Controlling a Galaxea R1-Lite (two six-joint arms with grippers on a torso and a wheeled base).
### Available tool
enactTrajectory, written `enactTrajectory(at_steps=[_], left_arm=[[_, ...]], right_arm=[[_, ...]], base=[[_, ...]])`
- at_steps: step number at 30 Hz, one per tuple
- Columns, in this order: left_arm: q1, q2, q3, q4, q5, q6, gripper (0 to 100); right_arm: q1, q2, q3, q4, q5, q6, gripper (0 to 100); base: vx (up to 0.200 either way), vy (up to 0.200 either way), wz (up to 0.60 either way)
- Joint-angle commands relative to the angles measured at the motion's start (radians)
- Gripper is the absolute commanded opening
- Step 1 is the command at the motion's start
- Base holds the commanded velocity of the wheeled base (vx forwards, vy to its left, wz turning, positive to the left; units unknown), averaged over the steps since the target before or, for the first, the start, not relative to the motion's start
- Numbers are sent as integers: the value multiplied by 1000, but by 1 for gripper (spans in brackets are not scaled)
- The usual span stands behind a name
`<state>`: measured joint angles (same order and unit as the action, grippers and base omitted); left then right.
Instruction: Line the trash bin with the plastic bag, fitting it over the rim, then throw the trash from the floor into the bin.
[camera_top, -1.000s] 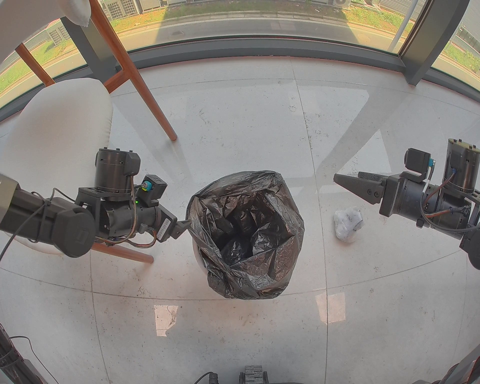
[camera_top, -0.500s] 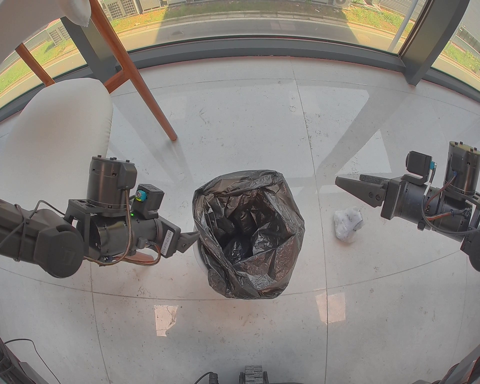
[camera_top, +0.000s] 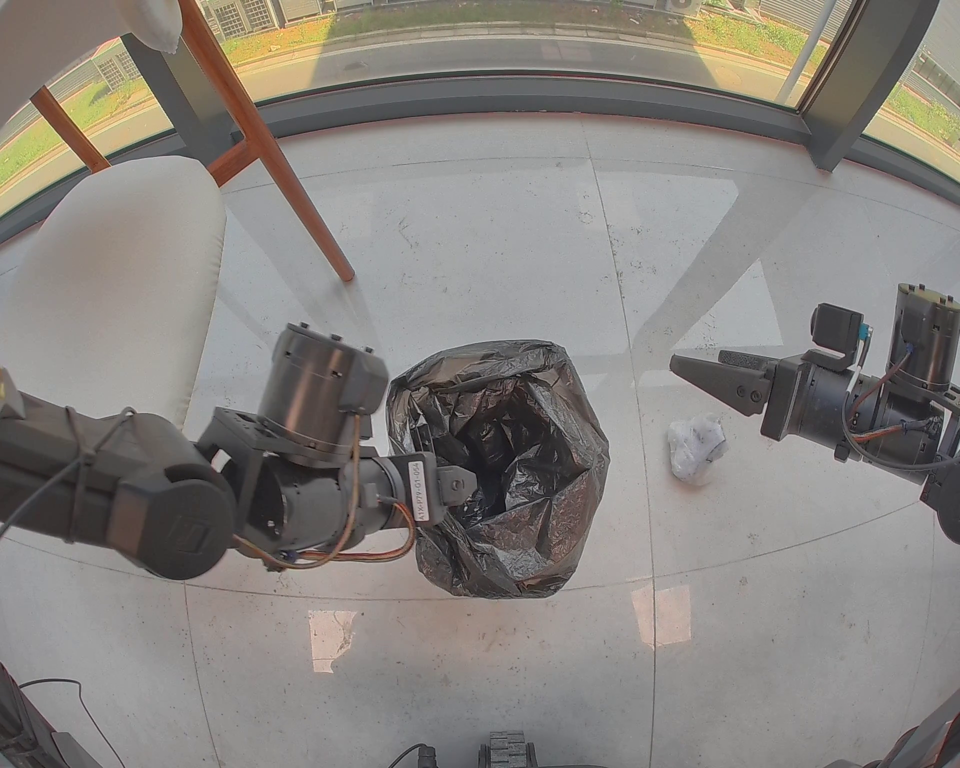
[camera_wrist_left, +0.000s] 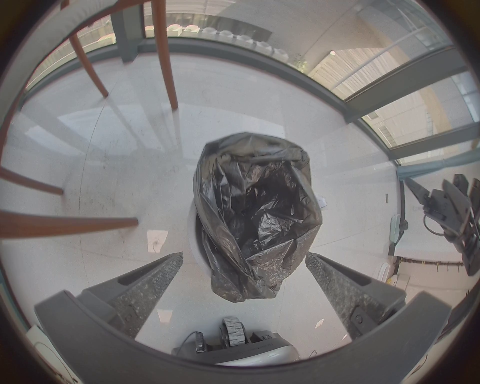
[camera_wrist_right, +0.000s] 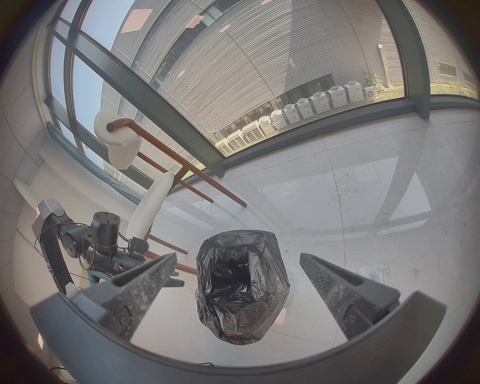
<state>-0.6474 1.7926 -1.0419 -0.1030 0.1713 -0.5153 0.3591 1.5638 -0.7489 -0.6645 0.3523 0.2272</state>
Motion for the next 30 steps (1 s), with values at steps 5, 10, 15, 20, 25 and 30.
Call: enactTrajectory(at_steps=[5, 10, 15, 20, 25, 30], left_arm=[[-34, 180, -87, 19, 40, -80, 100], [-32, 208, -141, 20, 42, -78, 100], [-28, 245, -196, 20, 51, -78, 100], [-18, 260, -199, 20, 68, -74, 100], [-11, 261, -205, 19, 68, -74, 100], [-9, 263, -210, 17, 68, -74, 100]], right_arm=[[1, 7, 0, -1, 0, 0, 100], [1, 9, 6, -3, 0, 0, 100], [1, 9, 10, -3, 0, 0, 100], [0, 7, 10, -3, 0, 0, 100], [0, 7, 10, -3, 0, 0, 100], [0, 9, 10, -4, 0, 0, 100]], base=[[0, 0, 0], [0, 0, 0], [0, 0, 0], [0, 0, 0], [0, 0, 0], [0, 0, 0]])
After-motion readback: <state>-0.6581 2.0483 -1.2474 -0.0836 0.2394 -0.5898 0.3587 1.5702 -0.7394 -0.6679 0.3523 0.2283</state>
